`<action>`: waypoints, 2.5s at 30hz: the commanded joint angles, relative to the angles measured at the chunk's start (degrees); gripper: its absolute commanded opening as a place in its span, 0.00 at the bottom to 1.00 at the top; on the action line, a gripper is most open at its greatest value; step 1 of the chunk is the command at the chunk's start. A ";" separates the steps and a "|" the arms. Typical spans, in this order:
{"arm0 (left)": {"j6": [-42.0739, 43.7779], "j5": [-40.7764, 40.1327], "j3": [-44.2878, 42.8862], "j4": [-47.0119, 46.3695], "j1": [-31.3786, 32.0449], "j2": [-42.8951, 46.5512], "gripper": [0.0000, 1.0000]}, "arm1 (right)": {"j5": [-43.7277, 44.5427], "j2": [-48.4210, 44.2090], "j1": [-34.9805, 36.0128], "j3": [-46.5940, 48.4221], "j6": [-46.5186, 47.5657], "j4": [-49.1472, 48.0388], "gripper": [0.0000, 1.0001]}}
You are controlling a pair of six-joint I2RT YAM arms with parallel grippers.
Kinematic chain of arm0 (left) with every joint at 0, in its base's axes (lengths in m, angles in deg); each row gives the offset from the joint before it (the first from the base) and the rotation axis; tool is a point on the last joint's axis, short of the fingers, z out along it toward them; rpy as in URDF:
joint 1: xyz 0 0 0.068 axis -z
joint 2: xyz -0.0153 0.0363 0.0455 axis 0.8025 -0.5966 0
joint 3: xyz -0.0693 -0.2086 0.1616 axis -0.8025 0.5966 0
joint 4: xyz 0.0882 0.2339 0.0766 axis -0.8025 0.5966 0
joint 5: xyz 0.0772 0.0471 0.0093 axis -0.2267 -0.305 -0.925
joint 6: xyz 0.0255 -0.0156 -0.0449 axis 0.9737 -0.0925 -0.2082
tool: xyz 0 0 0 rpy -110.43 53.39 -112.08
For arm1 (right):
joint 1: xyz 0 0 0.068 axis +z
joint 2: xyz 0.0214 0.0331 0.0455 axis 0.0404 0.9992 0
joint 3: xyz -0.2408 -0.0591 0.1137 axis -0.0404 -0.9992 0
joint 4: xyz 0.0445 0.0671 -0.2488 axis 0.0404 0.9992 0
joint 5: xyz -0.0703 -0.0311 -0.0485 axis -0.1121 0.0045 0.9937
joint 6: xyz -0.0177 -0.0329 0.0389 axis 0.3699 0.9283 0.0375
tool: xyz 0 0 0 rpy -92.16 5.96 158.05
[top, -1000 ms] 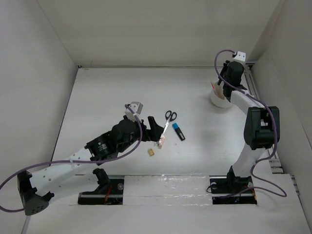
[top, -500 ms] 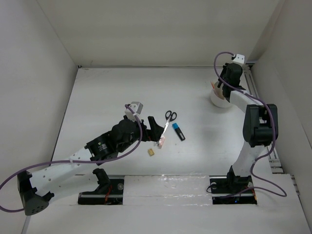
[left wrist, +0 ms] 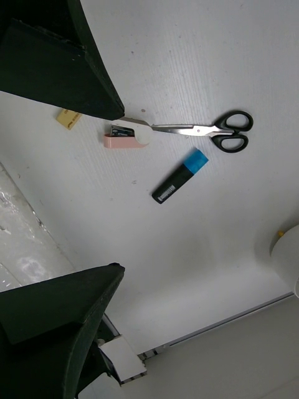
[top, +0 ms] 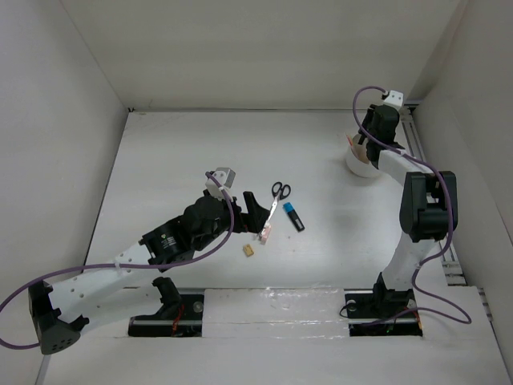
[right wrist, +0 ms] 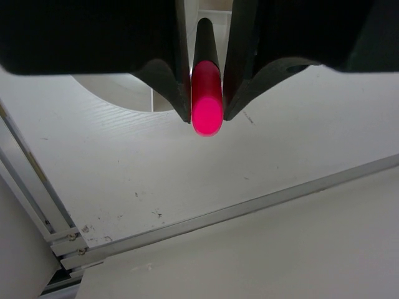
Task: Sort the stationery into containers
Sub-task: Place the pen in the storage box, then pick up the pen from the center of the board.
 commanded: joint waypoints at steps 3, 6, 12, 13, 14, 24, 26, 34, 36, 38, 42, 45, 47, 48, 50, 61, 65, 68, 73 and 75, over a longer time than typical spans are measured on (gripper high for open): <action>0.75 0.46 0.11 -2.14 0.16 0.28 1.00 | -0.86 -2.49 -0.91 -1.53 -0.50 -4.17 0.40; 0.75 -0.07 0.11 -2.14 0.16 0.28 1.00 | -0.86 -2.50 -0.91 -2.06 -0.50 -4.70 0.48; 0.75 -0.59 0.11 -2.66 0.16 -0.24 1.00 | -2.87 -5.74 -0.91 -3.82 -1.03 -6.46 0.58; 0.75 -0.59 0.11 -2.66 0.16 -0.85 1.00 | -2.88 -6.36 -0.91 -4.34 -1.03 -6.98 0.59; 0.75 -1.20 0.11 -2.66 0.16 -0.86 1.00 | -3.57 -7.76 -0.91 -4.34 -1.03 -6.99 0.59; -3.90 -6.13 -6.38 3.13 0.16 -11.48 1.00 | 1.78 -21.37 2.16 -3.47 -1.11 5.21 1.00; -6.61 -6.13 -10.25 4.88 0.16 -16.05 1.00 | 2.48 -24.54 4.17 -4.07 -1.65 9.52 1.00; -16.89 -6.13 -23.52 12.00 0.68 -32.04 1.00 | 8.19 -37.64 10.33 -7.41 -7.71 29.30 1.00; -20.33 -9.63 -28.52 15.00 2.35 -37.49 1.00 | 10.04 -41.42 11.66 -9.61 -8.50 29.84 1.00; -25.57 -12.88 -33.09 20.69 4.28 -41.88 1.00 | 11.09 -44.40 11.66 -11.54 -8.50 30.71 1.00; -32.37 -15.18 -45.04 29.40 5.70 -53.22 1.00 | 9.70 -48.36 11.66 -11.55 -9.21 33.79 1.00; -37.47 -15.18 -47.88 31.69 5.70 -59.13 1.00 | 8.81 -51.44 12.19 -12.08 -9.21 35.29 1.00; -40.71 -15.18 -50.33 33.27 6.31 -62.72 1.00 | 7.32 -53.03 12.19 -12.78 -9.73 35.29 1.00; -41.69 -15.71 -51.21 34.24 6.31 -64.04 1.00 | 6.71 -53.82 12.19 -13.39 -9.73 35.29 1.00; -43.54 -15.71 -53.67 36.35 6.31 -67.80 1.00 | 6.17 -55.75 12.19 -13.92 -9.73 35.29 1.00; -46.97 -14.57 -57.72 38.91 4.56 -77.23 0.95 | -5.25 -59.10 12.19 -20.16 -11.58 29.58 1.00; -46.97 -14.04 -56.40 38.38 3.94 -77.23 0.88 | -5.87 -59.71 12.19 -21.39 -11.58 29.58 1.00; -45.40 -12.82 -55.79 37.77 3.94 -78.28 0.79 | -6.48 -60.23 12.19 -21.39 -11.58 29.05 1.00; -44.07 -11.67 -57.11 39.00 3.94 -80.66 0.64 | -6.48 -61.29 12.19 -21.92 -12.72 27.73 1.00; -44.07 -11.67 -57.63 40.31 3.94 -80.66 0.54 | -6.48 -61.82 12.19 -21.92 -12.72 27.20 1.00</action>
